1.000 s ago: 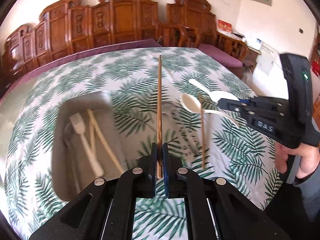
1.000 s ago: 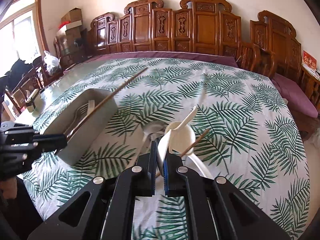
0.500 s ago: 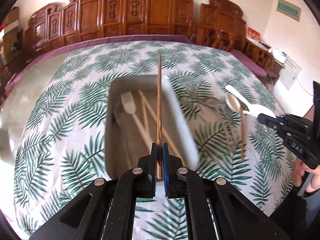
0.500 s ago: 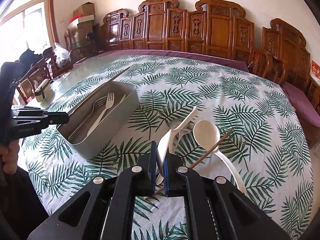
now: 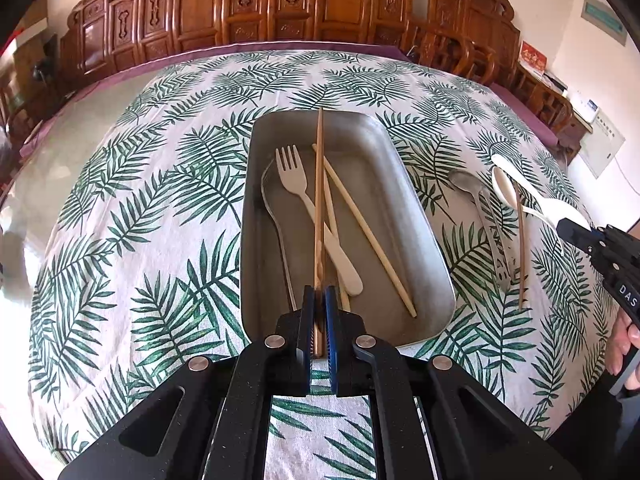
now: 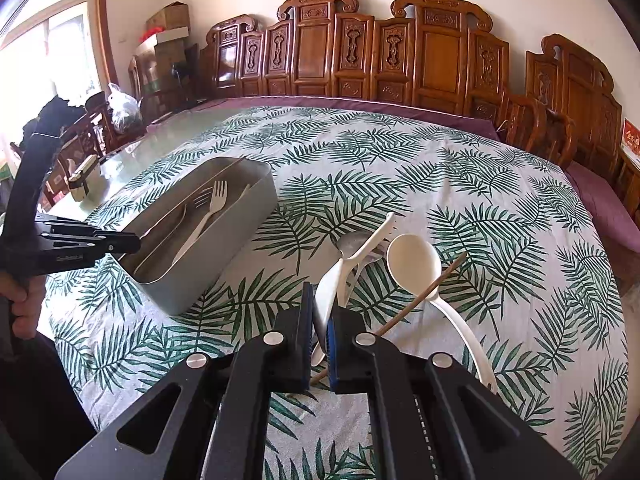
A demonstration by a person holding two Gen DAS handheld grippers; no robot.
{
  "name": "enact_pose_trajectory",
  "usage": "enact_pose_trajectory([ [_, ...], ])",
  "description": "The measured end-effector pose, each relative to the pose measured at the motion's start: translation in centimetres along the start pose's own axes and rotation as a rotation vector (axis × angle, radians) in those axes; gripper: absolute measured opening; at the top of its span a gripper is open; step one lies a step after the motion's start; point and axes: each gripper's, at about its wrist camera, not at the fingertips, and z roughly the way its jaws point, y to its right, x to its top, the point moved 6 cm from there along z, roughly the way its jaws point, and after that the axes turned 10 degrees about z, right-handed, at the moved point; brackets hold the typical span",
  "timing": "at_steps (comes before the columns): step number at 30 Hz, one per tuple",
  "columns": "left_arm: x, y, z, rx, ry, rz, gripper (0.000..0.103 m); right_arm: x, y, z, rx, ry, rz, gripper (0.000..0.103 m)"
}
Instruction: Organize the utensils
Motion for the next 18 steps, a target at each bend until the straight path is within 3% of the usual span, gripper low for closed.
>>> enact_pose_trajectory([
  [13, -0.1, -0.6, -0.1, -0.004, -0.019, -0.014, 0.005, -0.3, -2.1, -0.4, 0.028, -0.003, -0.039, 0.007],
  [15, 0.1, -0.7, -0.5, 0.001, -0.004, -0.014, 0.009, -0.3, -2.7, -0.3, 0.033, -0.007, -0.050, 0.007],
  [17, 0.3, -0.8, -0.8, 0.003, 0.012, -0.012, 0.023, -0.4, -3.5, -0.3, 0.049, -0.013, -0.054, 0.007],
  [18, 0.5, -0.9, -1.2, 0.007, 0.027, -0.014, 0.024, -0.4, -3.9, -0.2, 0.058, -0.016, -0.056, 0.007],
])
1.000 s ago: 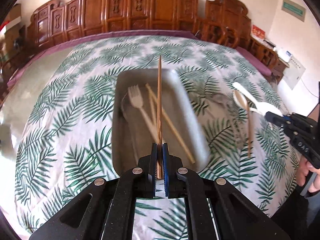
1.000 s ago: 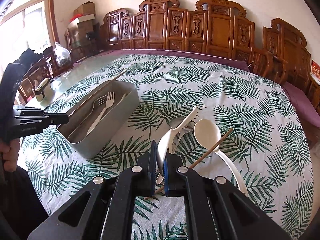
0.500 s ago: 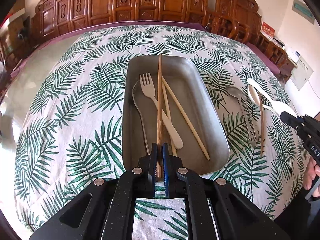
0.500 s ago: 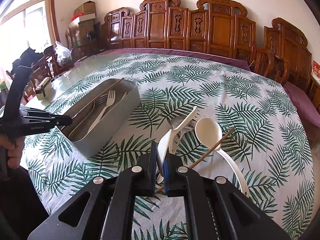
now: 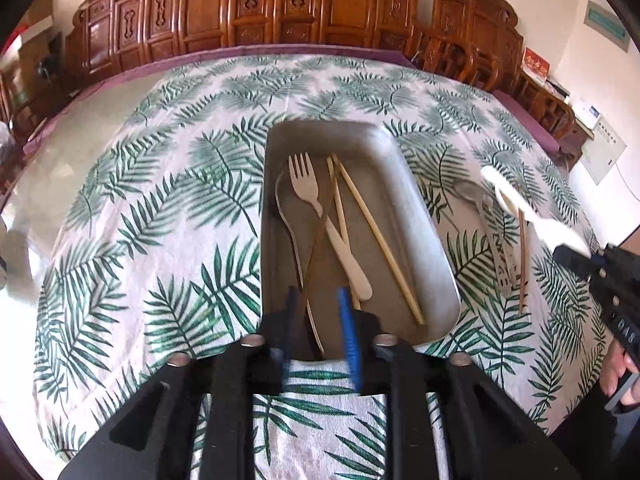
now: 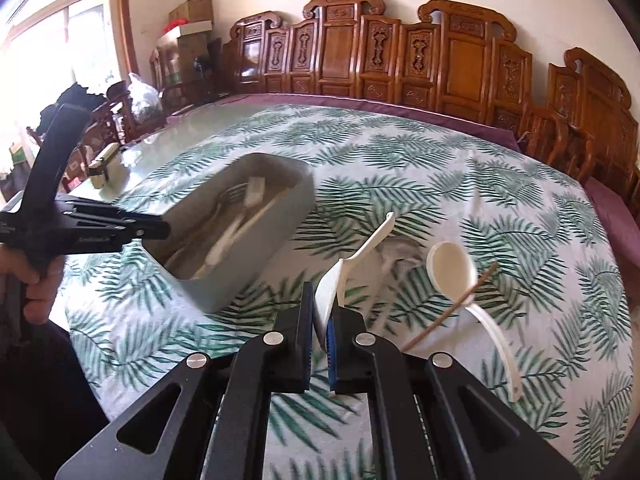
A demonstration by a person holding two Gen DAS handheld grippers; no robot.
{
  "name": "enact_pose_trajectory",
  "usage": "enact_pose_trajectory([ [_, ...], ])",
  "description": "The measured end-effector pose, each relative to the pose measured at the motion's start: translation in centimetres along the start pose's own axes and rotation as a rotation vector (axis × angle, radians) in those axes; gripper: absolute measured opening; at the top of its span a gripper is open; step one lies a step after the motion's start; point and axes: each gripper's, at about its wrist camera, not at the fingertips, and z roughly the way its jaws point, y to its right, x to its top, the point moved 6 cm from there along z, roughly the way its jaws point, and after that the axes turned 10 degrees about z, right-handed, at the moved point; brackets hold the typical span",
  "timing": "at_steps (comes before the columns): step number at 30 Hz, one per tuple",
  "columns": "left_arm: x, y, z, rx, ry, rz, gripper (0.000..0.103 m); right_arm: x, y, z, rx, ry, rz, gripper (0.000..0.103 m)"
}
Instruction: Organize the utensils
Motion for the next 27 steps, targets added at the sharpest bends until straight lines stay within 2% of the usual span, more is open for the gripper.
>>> enact_pose_trajectory([
  [3, 0.6, -0.4, -0.8, -0.005, 0.038, -0.015, 0.031, 0.2, -1.9, 0.4, 0.027, -0.006, -0.028, 0.007],
  [5, 0.9, -0.8, -1.2, -0.001, 0.059, -0.024, 0.041, 0.5, -3.4, 0.6, 0.043, -0.005, -0.055, 0.007],
  [9, 1.4, -1.7, -1.9, 0.007, 0.091, -0.051, 0.053, 1.3, -6.0, 1.1, 0.085, 0.003, -0.088, 0.007],
  [12, 1.7, -2.7, -2.6, 0.029, 0.122, -0.070, 0.067, 2.0, -7.3, 1.7, 0.109, 0.005, -0.089, 0.007],
  [14, 1.9, -3.2, -2.9, 0.050, 0.136, -0.079, 0.082, 2.5, -8.0, 2.3, 0.119, 0.006, -0.090, 0.007],
  [20, 2.2, -4.8, -3.8, 0.091, 0.163, -0.107, 0.089, 3.8, -9.4, 3.8, 0.144, 0.016, -0.099, 0.007],
  [27, 2.2, -6.1, -4.2, 0.110, 0.176, -0.136, 0.091, 4.7, -10.6, 6.4, 0.169, -0.008, -0.098, 0.007],
])
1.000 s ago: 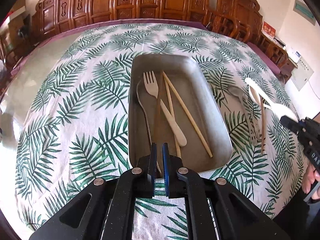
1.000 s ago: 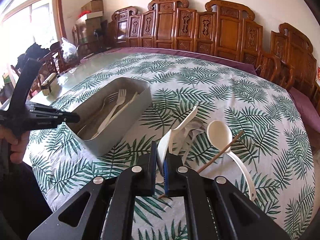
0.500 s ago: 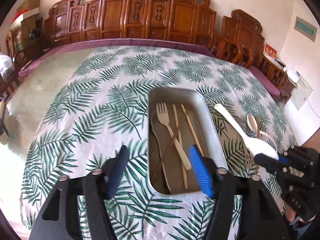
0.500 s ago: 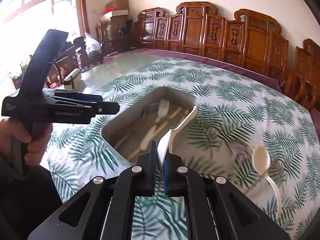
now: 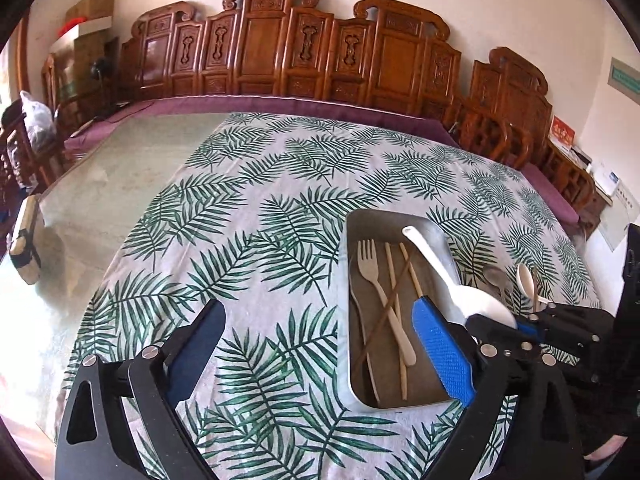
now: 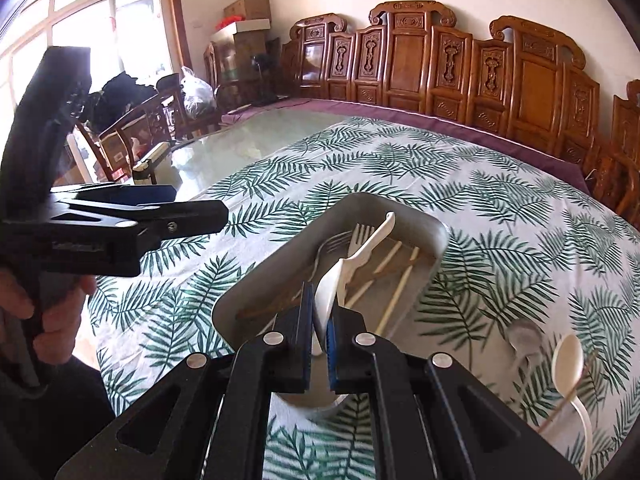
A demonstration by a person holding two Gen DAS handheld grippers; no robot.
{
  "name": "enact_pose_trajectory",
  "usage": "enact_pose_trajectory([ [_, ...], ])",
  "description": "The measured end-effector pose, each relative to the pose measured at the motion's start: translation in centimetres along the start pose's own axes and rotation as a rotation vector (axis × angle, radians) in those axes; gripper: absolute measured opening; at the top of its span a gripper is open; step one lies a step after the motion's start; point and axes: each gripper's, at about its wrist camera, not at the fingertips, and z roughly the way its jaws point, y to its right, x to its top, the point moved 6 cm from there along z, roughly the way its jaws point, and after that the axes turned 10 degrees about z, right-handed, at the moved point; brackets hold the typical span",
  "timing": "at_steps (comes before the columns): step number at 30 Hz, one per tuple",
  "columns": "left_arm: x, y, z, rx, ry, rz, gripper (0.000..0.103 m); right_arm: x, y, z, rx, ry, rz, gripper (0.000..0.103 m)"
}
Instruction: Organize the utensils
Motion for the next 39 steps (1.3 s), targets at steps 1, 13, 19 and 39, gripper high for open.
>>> enact_pose_trajectory([
  [1, 0.0, -0.1, -0.1, 0.001, 0.001, -0.002, 0.091, 0.1, -0.1, 0.5, 0.000, -0.004, -0.002, 0.007],
  [13, -0.2, -0.7, 0.2, 0.010, -0.006, -0.013, 0.091, 0.4, 0.5, 3.9, 0.054, -0.057, 0.074, 0.007],
  [19, -0.2, -0.4, 0.3, 0.004, -0.007, -0.006, 0.091, -0.6, 0.1, 3.8, 0.096, -0.067, 0.110, 0.010],
  [39, 0.4, 5.0, -0.7, -0.072, 0.022, 0.063, 0.091, -0.8, 6.6, -4.9, 0.008, 0.017, 0.124, 0.024],
])
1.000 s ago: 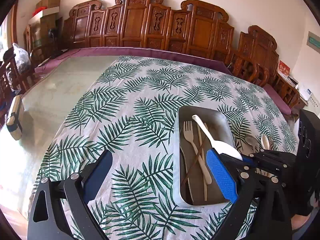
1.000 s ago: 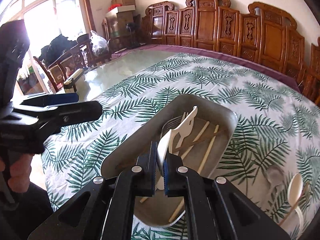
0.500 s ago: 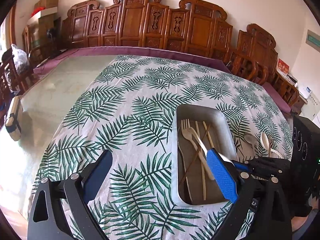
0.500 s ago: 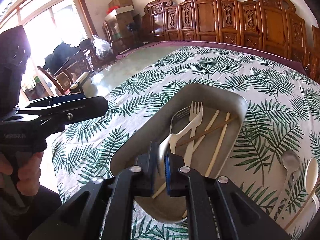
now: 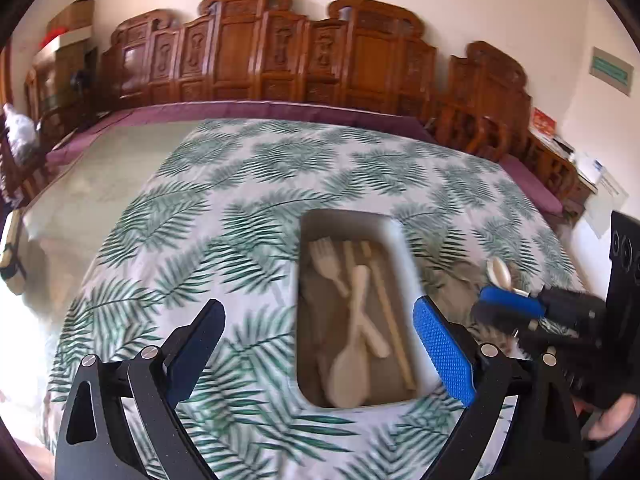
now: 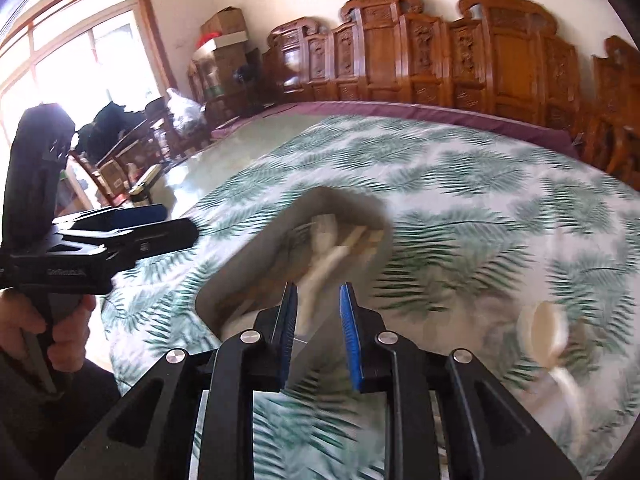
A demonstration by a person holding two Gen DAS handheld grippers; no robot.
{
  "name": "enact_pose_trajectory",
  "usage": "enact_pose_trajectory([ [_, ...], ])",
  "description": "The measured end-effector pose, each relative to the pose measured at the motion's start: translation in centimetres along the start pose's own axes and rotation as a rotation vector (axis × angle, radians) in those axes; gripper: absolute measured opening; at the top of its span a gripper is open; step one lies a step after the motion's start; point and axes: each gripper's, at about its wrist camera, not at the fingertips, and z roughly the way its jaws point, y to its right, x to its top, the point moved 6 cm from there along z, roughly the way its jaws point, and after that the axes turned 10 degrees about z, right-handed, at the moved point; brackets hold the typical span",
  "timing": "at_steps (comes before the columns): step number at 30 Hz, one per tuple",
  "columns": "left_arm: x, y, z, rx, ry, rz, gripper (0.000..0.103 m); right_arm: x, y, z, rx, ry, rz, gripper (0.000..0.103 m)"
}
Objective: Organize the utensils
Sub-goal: 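Move the right tool back to the pile and grasp a wooden chopstick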
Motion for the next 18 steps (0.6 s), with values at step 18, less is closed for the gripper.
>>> enact_pose_trajectory([
  [18, 0.2, 8.5, 2.1, -0.098, -0.011, 0.110, 0.091, -3.7, 15.2, -2.8, -0.226, -0.010, 0.234, 0.024],
])
